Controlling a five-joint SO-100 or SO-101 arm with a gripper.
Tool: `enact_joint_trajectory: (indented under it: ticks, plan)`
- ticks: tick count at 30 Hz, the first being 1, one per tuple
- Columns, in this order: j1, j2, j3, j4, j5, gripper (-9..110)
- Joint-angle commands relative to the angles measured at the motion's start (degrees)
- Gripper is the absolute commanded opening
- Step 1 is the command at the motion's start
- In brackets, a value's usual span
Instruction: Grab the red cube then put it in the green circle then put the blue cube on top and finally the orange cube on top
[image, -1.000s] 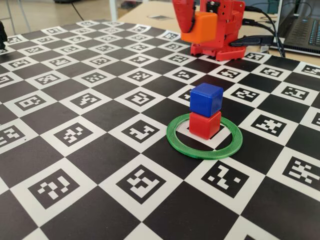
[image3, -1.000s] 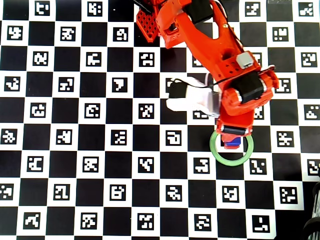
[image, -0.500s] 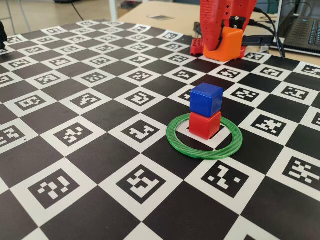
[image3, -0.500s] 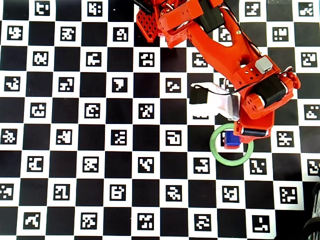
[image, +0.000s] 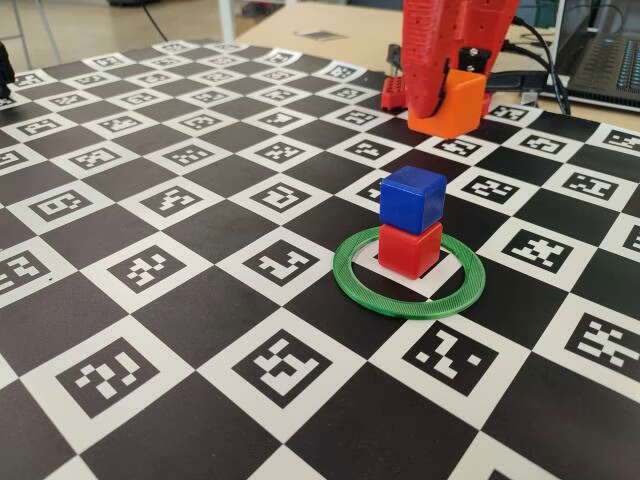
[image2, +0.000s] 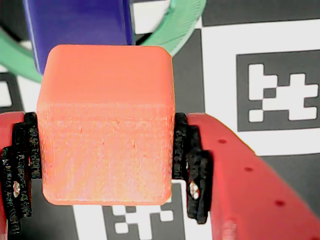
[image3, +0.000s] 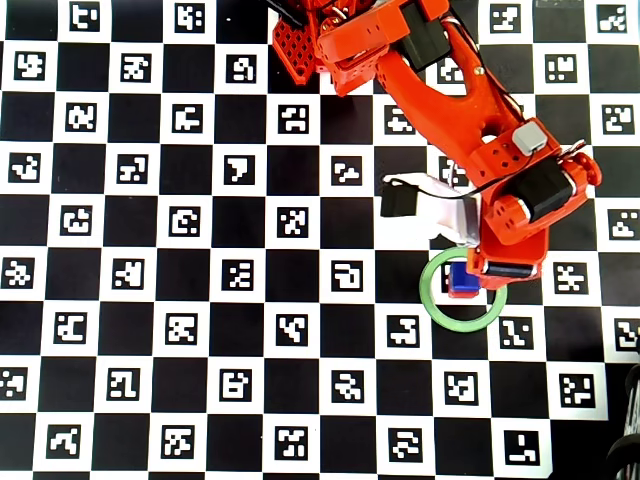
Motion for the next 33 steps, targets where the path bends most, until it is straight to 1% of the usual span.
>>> enact_joint_trajectory:
  ticks: [1, 21, 33]
  plan:
    - [0.4, 2.8, -0.4, -0.8, -0.3, 4]
    - [0.5, 3.5, 3.1, -3.4, -0.4, 4]
    - [2.7, 3.7, 4.3, -5.2, -2.8, 3]
